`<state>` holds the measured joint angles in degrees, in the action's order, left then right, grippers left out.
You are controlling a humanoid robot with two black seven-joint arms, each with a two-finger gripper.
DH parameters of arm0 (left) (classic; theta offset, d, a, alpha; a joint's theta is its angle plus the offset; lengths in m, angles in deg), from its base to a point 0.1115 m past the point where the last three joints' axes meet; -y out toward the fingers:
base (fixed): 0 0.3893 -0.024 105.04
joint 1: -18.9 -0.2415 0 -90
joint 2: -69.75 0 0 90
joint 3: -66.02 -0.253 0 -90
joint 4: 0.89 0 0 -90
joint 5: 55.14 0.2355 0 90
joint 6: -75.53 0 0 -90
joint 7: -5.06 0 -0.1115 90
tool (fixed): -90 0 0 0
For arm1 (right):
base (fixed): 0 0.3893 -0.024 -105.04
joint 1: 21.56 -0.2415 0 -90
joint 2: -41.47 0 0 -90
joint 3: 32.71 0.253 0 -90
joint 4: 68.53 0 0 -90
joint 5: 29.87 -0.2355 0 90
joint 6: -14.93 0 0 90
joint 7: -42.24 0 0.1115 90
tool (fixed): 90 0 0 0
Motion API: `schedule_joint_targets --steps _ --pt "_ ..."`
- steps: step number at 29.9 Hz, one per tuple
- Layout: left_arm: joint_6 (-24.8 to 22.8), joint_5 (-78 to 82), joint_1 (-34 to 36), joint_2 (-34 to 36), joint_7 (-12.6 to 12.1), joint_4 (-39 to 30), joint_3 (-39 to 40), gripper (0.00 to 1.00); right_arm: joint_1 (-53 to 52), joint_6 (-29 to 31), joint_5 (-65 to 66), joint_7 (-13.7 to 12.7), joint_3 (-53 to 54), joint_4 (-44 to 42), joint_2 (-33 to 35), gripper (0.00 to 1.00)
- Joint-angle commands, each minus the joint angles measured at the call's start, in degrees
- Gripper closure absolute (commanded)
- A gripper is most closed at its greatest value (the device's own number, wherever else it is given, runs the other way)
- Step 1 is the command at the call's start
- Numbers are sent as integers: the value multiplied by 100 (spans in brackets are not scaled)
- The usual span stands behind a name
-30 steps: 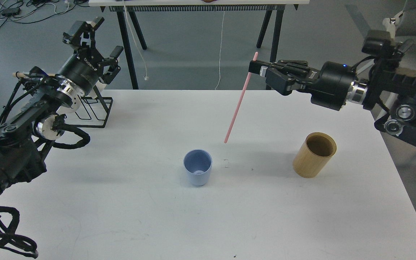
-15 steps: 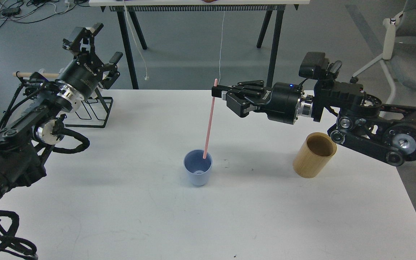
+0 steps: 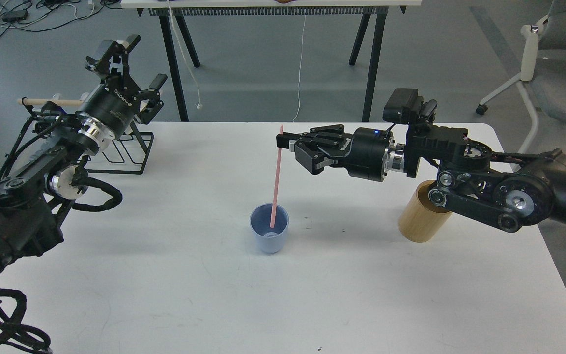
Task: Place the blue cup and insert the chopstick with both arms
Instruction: 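Open the right gripper to release the straw and withdraw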
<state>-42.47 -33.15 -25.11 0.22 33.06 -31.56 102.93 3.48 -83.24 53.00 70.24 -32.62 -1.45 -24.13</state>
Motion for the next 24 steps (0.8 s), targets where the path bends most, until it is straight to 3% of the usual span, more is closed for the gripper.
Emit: schedule_joint_targets --steps 1,4,11,20,24 --pt "0 -10 -3 1 0 0 0 6 27 -1 -8 0 -18 -63 -58 100" --pt "0 -10 -12 -8 0 0 0 6 62 -1 -8 0 -18 -72 -67 94" --pt "0 -10 -12 -8 0 0 0 5 62 8 -35 0 -18 -64 -85 50" --pt "0 -10 32 -8 0 0 26 5 -26 -18 -166 0 253 191 99 15" --pt "0 -18 85 -8 0 -9 52 5 -17 17 -1200 0 833 428 503 2"
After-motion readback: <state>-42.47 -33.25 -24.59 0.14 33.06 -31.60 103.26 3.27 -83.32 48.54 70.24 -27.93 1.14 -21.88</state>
